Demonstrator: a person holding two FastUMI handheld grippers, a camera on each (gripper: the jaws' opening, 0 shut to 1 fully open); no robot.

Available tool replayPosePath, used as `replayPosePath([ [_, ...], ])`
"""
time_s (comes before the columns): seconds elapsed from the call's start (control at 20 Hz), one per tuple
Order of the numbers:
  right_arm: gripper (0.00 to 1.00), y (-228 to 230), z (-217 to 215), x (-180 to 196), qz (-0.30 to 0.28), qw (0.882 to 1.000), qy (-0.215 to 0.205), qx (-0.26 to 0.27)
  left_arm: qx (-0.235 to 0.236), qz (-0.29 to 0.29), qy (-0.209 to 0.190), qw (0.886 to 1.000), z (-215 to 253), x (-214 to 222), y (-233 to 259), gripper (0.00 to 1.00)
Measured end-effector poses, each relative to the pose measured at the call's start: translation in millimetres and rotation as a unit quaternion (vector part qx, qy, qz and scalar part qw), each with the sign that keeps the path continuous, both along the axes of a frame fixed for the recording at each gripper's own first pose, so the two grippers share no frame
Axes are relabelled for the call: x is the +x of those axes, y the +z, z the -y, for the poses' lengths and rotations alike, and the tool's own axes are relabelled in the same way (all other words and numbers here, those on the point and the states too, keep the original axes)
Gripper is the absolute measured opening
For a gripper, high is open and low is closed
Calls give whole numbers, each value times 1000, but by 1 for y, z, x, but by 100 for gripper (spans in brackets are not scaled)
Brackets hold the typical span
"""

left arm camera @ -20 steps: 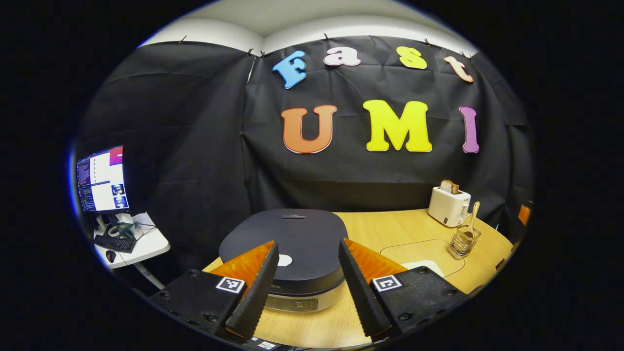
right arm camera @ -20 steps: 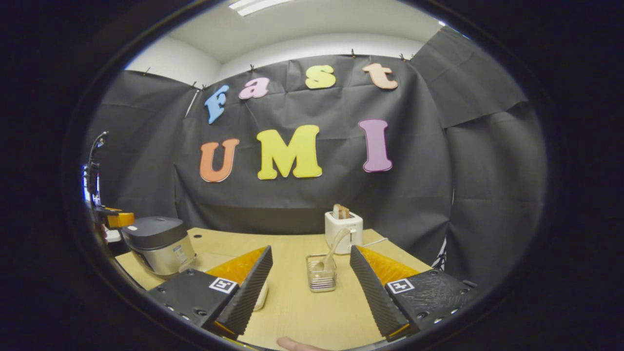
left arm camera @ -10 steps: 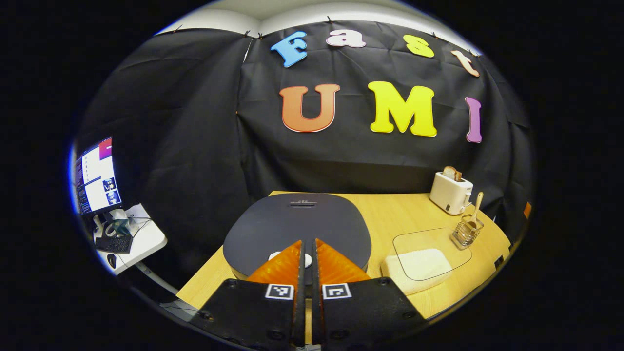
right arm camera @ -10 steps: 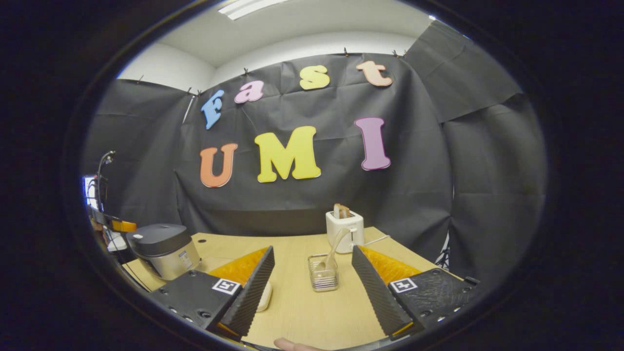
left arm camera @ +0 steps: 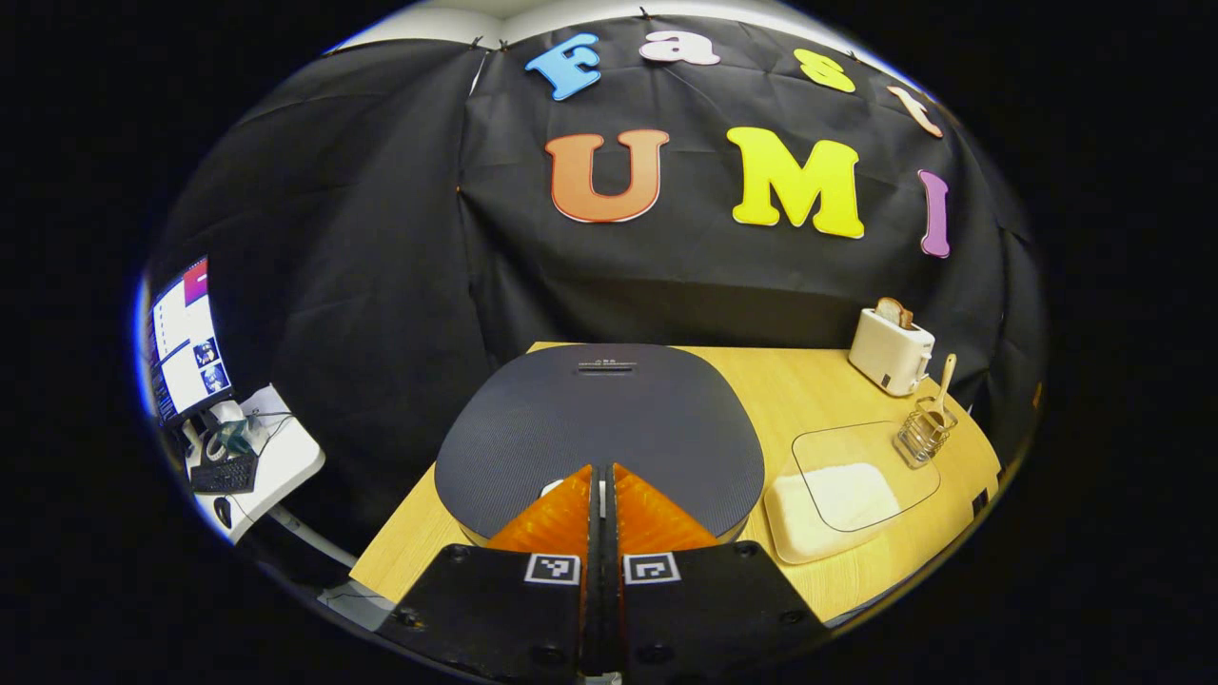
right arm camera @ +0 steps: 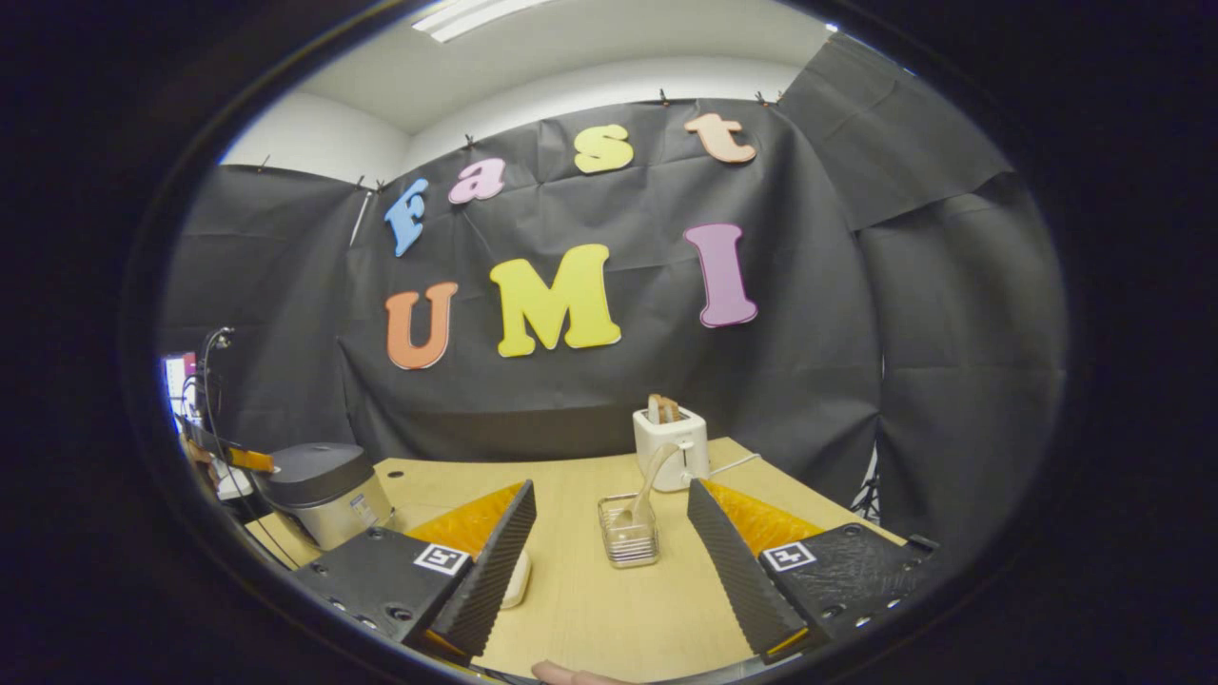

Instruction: Close the left gripper, press the button to open the rice cooker; take a wooden spoon from the chopstick holder with the right hand, scoop a spoonful of rice and pour it into the rice cooker, then put the wooden spoon back into the chopstick holder.

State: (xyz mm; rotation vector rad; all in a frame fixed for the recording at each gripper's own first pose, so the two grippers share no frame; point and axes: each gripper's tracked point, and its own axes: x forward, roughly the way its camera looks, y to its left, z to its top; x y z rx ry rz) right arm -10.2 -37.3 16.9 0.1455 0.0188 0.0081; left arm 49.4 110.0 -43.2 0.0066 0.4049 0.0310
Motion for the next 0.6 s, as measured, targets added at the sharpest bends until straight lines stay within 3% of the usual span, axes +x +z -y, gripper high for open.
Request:
replayPosePath([
  [0.15,96,-5,-8,1,-15,1000,18,10,9,-24,-15,1000,1,-4,-1,0],
  [0.2,95,-6,-10,0,-18,1000,24,10,5,-30,-15,999,1,-2,-6,3],
  [0.45,96,-3,-7,-2,-16,1000,21,6,-10,13,-19,1000,0,0,2,3],
  [0.5,91,-4,-5,-1,-16,1000,20,5,-17,24,-13,999,1,-2,8,3],
  [0.6,92,-5,-2,0,-17,1000,15,8,-28,50,7,998,-3,-1,20,3],
])
